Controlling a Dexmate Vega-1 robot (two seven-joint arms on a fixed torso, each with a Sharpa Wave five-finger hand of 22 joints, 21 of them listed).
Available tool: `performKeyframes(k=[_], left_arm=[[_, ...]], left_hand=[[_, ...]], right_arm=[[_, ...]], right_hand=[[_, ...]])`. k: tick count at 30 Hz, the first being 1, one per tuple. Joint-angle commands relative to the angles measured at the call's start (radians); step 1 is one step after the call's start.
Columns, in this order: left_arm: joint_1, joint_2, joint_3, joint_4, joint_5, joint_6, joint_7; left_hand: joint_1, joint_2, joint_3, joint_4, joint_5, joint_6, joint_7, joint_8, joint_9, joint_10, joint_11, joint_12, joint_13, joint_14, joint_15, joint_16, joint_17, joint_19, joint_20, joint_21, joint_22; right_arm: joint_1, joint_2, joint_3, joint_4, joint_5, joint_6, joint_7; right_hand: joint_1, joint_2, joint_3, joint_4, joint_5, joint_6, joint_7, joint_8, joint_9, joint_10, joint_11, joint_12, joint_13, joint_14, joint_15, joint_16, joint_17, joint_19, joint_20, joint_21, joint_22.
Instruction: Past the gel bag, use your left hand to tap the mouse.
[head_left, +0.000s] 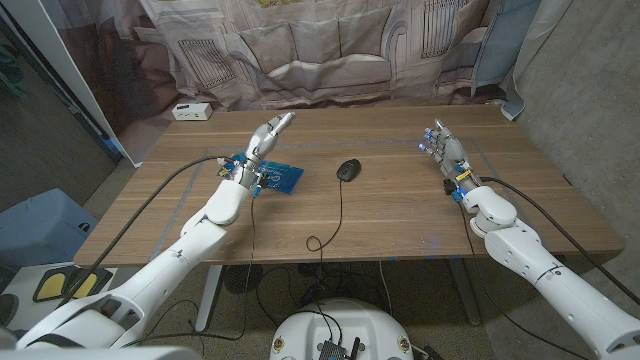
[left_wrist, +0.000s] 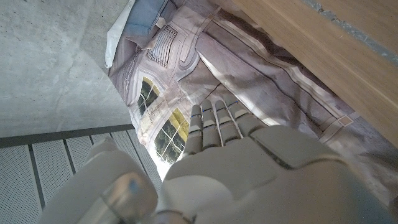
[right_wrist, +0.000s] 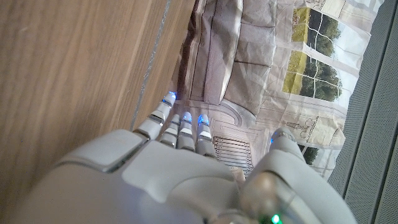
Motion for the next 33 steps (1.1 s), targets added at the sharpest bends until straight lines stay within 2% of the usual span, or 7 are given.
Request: performKeyframes(k=[1, 15, 18, 26, 33], left_arm=[[-0.023, 0.000, 0.021, 0.022, 0.046, -0.041, 0.012], [0.018, 0.043, 0.008, -0.082, 0.136, 0.025, 0.065], [0.026, 0.051, 0.009, -0.102, 0.148, 0.039, 0.069], [0.076, 0.089, -0.009, -0.215, 0.278, 0.138, 0.155], [0.096, 0.110, -0.007, -0.273, 0.378, 0.207, 0.221]], left_hand=[[0.013, 0.004, 0.002, -0.005, 0.005, 0.019, 0.003, 0.004, 0.005, 0.014, -0.003, 0.006, 0.002, 0.015, -0.001, 0.008, 0.002, 0.012, 0.001, 0.004, 0.003], [0.019, 0.004, 0.001, -0.009, 0.005, 0.033, 0.001, 0.003, 0.006, 0.030, -0.009, 0.008, 0.001, 0.027, -0.007, 0.006, 0.002, 0.017, 0.000, 0.000, 0.002], [0.020, 0.005, 0.001, -0.010, 0.005, 0.035, 0.000, 0.003, 0.006, 0.031, -0.011, 0.008, 0.001, 0.029, -0.009, 0.006, 0.002, 0.018, -0.001, 0.000, 0.002], [0.022, 0.006, 0.001, -0.012, 0.006, 0.040, -0.001, 0.002, 0.006, 0.034, -0.013, 0.007, 0.001, 0.030, -0.010, 0.003, 0.002, 0.018, -0.001, -0.002, 0.002], [0.024, 0.007, 0.001, -0.013, 0.006, 0.044, -0.003, 0.002, 0.006, 0.036, -0.014, 0.007, 0.001, 0.032, -0.014, 0.002, 0.002, 0.019, 0.000, -0.004, 0.002]], right_arm=[[-0.035, -0.006, 0.014, -0.034, -0.004, -0.004, -0.034], [-0.041, -0.012, 0.013, -0.049, -0.008, -0.016, -0.035], [-0.043, -0.013, 0.012, -0.053, -0.011, -0.015, -0.038], [-0.048, -0.019, 0.015, -0.067, -0.009, -0.021, -0.037], [-0.055, -0.021, 0.018, -0.075, -0.012, -0.025, -0.046]], right_hand=[[0.003, 0.008, 0.001, -0.006, 0.001, 0.007, 0.000, 0.005, 0.005, 0.007, -0.004, 0.009, 0.001, 0.006, 0.002, 0.004, 0.003, 0.010, 0.000, -0.005, 0.005], [0.002, 0.010, -0.001, -0.007, 0.001, 0.009, 0.001, 0.005, 0.005, 0.009, -0.002, 0.008, 0.001, 0.008, 0.002, 0.003, 0.002, 0.015, 0.000, -0.010, 0.005], [0.003, 0.010, -0.002, -0.010, 0.000, 0.020, -0.004, 0.009, 0.005, 0.034, -0.013, 0.015, 0.001, 0.034, -0.006, 0.011, 0.000, 0.040, -0.004, -0.007, 0.006], [0.002, 0.009, -0.003, -0.011, 0.000, 0.022, -0.004, 0.009, 0.005, 0.036, -0.011, 0.014, 0.000, 0.039, -0.005, 0.012, 0.000, 0.046, -0.006, -0.008, 0.006], [0.002, 0.010, -0.004, -0.011, 0.000, 0.022, -0.001, 0.008, 0.005, 0.037, -0.006, 0.013, 0.000, 0.038, 0.000, 0.010, -0.001, 0.047, -0.004, -0.011, 0.006]])
